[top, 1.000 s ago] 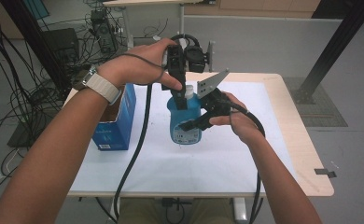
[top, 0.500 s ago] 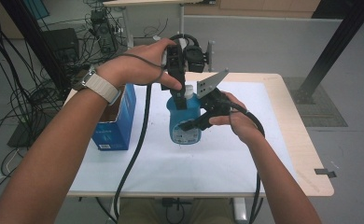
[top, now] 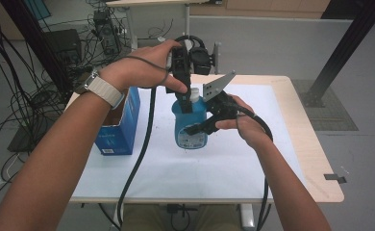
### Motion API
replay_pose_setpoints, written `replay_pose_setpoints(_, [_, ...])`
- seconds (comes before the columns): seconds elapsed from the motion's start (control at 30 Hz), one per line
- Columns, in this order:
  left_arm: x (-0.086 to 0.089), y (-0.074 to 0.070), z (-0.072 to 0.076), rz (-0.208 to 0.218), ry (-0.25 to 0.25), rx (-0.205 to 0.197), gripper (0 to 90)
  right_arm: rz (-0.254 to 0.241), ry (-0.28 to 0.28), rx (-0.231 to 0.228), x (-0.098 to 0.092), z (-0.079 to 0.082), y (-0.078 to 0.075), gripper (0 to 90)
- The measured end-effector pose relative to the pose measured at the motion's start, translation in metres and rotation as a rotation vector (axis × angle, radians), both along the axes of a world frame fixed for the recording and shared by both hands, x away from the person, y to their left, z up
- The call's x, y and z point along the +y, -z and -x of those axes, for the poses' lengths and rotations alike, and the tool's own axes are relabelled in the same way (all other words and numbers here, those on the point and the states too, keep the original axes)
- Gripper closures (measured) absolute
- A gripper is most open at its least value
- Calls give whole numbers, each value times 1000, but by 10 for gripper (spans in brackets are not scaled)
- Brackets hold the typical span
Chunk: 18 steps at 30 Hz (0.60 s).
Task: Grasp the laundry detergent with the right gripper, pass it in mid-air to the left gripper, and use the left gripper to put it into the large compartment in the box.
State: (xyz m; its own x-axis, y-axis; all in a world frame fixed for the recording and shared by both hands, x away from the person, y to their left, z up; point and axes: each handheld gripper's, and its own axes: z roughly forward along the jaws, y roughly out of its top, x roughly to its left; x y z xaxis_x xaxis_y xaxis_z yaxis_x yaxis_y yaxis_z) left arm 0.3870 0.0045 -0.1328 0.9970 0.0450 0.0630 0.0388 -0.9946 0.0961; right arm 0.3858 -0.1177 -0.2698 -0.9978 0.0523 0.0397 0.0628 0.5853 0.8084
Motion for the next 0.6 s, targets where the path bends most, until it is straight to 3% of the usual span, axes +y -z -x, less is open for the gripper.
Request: replay_pose_setpoints(0.6, [1,4,1,5,-1,1,74,1,-1,-3,1,1,0,445])
